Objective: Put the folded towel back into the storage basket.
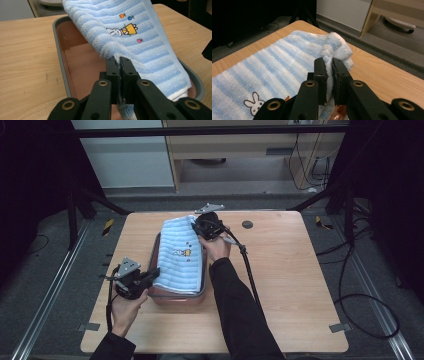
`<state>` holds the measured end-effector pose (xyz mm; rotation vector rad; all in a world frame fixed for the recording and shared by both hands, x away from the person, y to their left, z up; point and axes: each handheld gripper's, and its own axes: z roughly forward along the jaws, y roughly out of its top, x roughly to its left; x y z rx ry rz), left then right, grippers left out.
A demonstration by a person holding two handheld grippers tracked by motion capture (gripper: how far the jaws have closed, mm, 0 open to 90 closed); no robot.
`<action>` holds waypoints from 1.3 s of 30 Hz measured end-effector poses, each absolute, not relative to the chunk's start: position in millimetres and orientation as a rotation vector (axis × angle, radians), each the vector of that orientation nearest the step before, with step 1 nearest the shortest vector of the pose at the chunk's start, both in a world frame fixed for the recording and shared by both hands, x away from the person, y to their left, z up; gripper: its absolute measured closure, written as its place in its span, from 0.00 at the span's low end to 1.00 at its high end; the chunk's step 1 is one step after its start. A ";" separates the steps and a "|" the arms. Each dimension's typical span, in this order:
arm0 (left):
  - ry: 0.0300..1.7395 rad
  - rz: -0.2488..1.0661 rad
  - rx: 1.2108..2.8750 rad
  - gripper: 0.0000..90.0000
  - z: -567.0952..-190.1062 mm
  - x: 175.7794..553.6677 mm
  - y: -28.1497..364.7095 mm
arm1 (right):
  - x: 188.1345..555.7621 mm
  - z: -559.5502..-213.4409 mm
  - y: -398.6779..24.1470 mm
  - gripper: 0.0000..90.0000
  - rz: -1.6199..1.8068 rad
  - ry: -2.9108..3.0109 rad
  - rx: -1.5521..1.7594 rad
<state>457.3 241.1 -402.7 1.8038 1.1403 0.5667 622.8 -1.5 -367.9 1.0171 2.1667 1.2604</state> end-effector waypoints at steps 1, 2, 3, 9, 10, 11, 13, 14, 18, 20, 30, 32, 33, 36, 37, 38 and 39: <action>1.143 0.568 1.809 0.95 -403.9 457.4 240.7 | 623.2 -372.0 -1.1 0.93 1.257 2.175 1.021; 1.144 0.567 1.815 0.95 -405.4 457.2 240.2 | 623.2 -372.0 -1.1 0.93 1.257 2.175 1.021; 1.144 0.567 1.822 0.95 -407.0 457.2 239.4 | 623.3 -374.4 -0.5 0.93 1.251 2.177 1.017; 1.147 0.561 1.855 0.95 -414.3 456.7 236.6 | 623.1 -388.1 3.0 0.93 1.221 2.207 1.013; 1.151 0.563 1.861 0.95 -415.3 456.2 236.3 | 623.1 -389.9 3.1 0.93 1.217 2.211 1.012; 1.153 0.562 1.866 0.95 -416.4 455.7 236.4 | 622.9 -391.6 3.3 0.93 1.220 2.211 1.017; 1.158 0.562 1.874 0.95 -418.0 454.9 236.7 | 622.4 -396.2 3.7 0.92 1.213 2.217 1.021; 1.161 0.560 1.876 0.95 -418.8 454.5 237.0 | 622.4 -396.2 3.7 0.92 1.213 2.217 1.021; 1.175 0.554 1.892 0.95 -424.0 454.6 237.0 | 621.3 -404.6 5.6 0.92 1.195 2.237 1.028; 1.182 0.550 1.905 0.95 -425.9 455.4 236.4 | 621.4 -408.1 5.6 0.91 1.181 2.248 1.039; 1.222 0.537 1.875 0.83 -423.7 453.4 233.6 | 617.7 -416.1 -2.7 0.73 1.140 2.260 1.080; 1.194 0.594 1.889 0.81 -422.0 454.7 235.8 | 615.2 -412.4 -7.3 0.68 1.157 2.239 1.082; 1.191 0.613 1.889 0.81 -421.2 454.8 236.4 | 613.8 -410.0 -10.2 0.67 1.165 2.229 1.078; 1.179 0.624 1.884 0.78 -418.5 453.1 237.1 | 603.7 -398.3 -24.2 0.60 1.208 2.181 1.069; 1.173 0.626 1.879 0.78 -417.7 452.7 237.8 | 603.7 -398.3 -24.2 0.60 1.208 2.181 1.069; 1.169 0.630 1.872 0.77 -416.5 452.0 239.0 | 600.7 -395.7 -28.5 0.58 1.220 2.168 1.067; 1.163 0.635 1.867 0.74 -415.2 451.2 240.3 | 594.4 -391.1 -38.5 0.51 1.236 2.142 1.060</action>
